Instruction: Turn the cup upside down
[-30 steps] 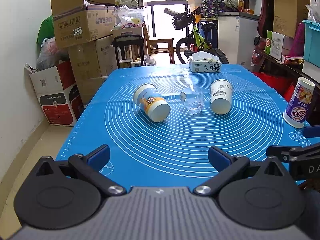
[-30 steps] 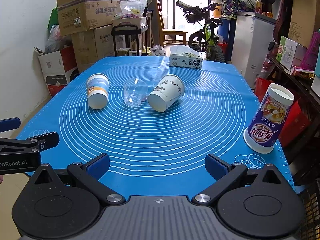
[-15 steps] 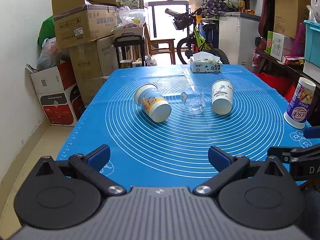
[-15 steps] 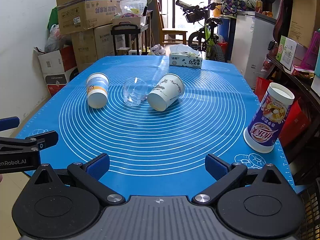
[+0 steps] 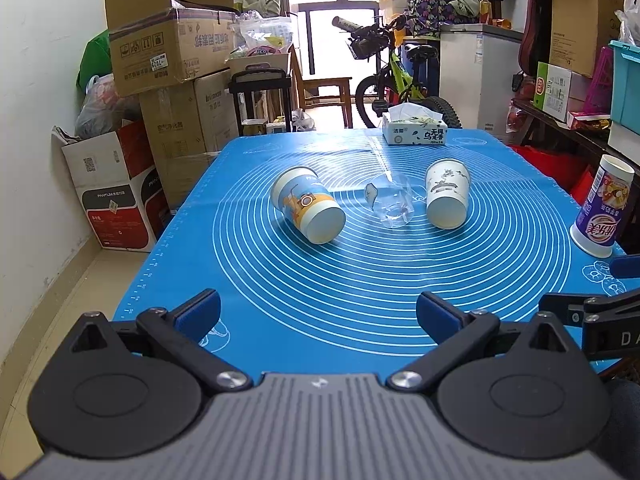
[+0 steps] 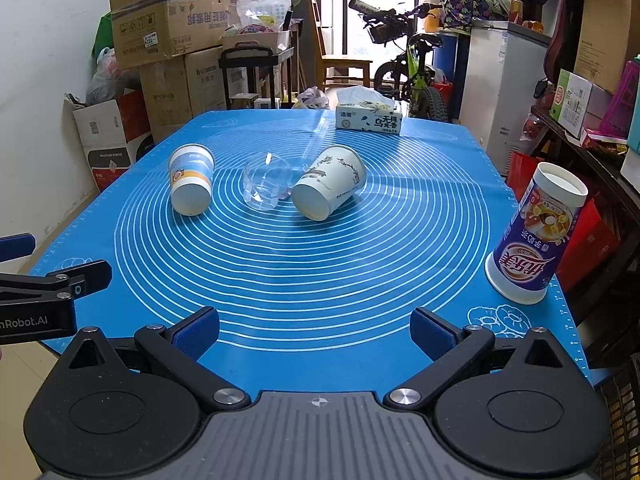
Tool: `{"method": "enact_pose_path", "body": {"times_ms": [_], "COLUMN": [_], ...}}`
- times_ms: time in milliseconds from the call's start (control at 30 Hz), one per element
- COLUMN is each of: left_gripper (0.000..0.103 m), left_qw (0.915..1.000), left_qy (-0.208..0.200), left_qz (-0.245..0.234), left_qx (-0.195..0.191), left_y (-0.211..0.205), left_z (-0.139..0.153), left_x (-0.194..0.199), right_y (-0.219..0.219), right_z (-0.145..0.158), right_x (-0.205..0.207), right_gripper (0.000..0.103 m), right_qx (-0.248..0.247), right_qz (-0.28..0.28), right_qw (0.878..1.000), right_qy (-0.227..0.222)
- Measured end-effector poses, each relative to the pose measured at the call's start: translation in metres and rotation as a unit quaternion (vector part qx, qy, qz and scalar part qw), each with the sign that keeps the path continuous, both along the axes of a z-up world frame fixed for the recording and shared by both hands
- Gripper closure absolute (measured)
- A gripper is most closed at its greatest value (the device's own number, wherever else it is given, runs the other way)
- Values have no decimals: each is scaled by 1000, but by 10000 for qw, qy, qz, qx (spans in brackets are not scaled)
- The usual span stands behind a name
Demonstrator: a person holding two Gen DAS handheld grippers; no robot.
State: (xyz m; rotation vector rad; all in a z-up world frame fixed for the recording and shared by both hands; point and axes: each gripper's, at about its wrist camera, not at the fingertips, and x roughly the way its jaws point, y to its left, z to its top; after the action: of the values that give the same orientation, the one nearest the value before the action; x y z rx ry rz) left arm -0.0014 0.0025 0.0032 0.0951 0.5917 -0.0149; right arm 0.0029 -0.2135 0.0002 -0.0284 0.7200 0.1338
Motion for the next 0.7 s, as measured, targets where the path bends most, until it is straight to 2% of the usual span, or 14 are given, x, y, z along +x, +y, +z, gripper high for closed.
{"method": "enact_pose_path", "body": {"times_ms": [700], "left_gripper": [1], "left_qw": [10000], "left_qy": [-28], "left_qz": [-43], "left_qx": [23], "left_y": [-2], "left_z": [-2], "left_x": [3], "right_y": [-2], "right_z": [1], "right_x": [1], "right_gripper": [0], "right_qx": [3], "right_qz": [-32], "right_qw": [10000], "right_qy": [-22]}}
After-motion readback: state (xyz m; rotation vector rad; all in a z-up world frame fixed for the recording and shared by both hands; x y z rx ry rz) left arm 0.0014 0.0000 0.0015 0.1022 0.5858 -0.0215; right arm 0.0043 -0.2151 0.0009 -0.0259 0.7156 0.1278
